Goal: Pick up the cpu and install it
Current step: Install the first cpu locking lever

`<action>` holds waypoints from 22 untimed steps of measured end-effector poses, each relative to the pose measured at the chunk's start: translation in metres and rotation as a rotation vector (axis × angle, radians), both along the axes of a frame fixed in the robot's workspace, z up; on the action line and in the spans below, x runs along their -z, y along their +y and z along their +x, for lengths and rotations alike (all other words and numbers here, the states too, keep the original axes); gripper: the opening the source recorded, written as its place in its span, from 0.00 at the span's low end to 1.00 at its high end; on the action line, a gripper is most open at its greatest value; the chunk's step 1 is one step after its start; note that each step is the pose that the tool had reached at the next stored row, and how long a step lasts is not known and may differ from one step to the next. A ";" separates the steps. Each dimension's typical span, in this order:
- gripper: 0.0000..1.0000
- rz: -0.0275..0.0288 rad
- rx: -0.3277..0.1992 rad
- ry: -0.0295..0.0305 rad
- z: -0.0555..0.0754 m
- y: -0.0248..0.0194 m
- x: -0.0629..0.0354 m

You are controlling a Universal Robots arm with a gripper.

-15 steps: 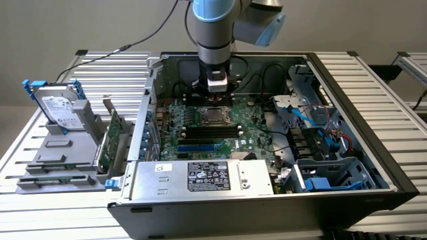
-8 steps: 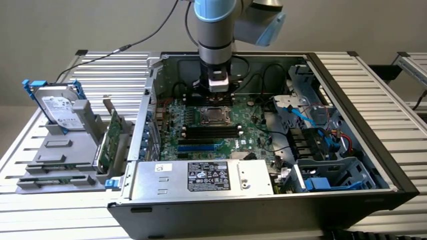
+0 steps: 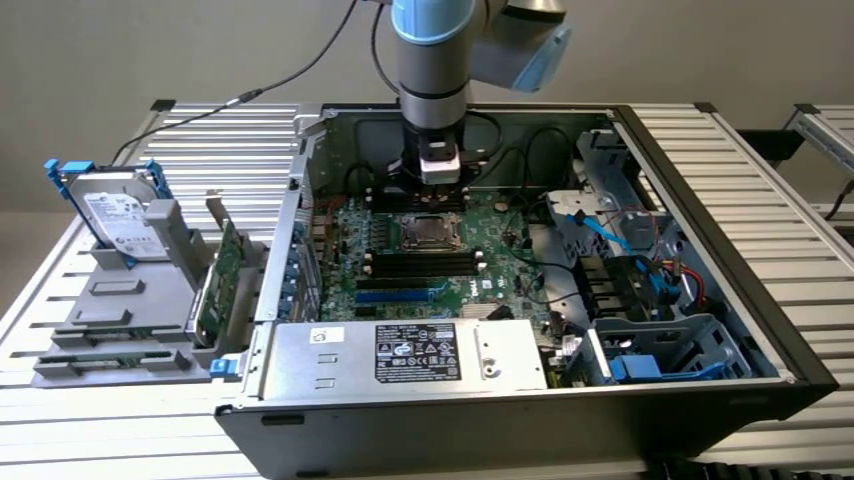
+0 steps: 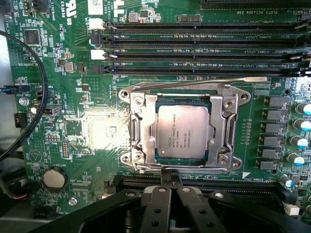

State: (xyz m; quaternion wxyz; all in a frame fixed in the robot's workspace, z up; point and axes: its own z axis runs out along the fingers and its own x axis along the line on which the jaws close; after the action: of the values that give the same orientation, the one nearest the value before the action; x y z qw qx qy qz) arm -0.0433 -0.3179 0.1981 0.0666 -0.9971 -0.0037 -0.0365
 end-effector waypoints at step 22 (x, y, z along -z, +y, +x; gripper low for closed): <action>0.11 -0.0001 -0.001 0.0014 0.007 -0.0003 0.0004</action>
State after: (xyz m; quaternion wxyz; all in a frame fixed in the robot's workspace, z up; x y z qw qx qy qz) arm -0.0360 -0.3182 0.1977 0.0665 -0.9971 -0.0041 -0.0357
